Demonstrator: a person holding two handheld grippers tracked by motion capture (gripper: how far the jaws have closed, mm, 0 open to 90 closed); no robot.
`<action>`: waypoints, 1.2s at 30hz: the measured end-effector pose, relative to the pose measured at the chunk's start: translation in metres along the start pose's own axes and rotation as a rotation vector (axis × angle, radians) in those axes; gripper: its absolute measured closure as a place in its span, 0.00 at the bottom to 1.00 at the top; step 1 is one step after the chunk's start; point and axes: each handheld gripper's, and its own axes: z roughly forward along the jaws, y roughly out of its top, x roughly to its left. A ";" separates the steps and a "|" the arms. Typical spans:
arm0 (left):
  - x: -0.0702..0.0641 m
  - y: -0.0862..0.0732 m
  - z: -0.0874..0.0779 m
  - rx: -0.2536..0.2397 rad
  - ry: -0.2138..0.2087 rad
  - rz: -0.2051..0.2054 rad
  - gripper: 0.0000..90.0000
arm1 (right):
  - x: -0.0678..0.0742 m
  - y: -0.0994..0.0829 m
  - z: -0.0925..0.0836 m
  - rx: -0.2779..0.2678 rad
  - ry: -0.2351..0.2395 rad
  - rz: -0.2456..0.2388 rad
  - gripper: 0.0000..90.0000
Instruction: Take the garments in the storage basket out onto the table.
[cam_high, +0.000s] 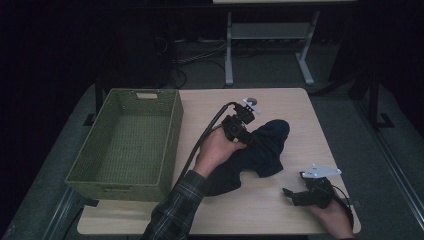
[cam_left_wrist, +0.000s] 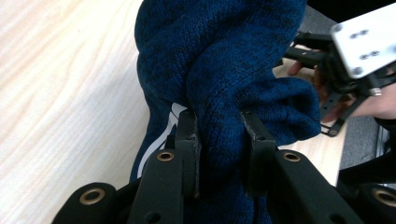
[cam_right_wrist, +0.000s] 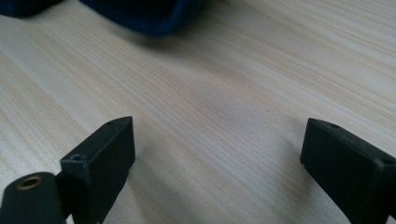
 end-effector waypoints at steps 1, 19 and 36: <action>0.004 -0.002 0.006 0.001 -0.006 -0.002 0.80 | 0.000 0.000 0.000 0.001 0.000 -0.001 0.11; 0.045 -0.021 0.052 0.022 -0.009 -0.066 0.77 | 0.000 0.000 0.000 0.001 0.001 0.003 0.11; 0.024 -0.025 -0.001 -0.059 0.166 0.011 0.24 | 0.000 0.000 0.000 0.002 -0.001 0.002 0.11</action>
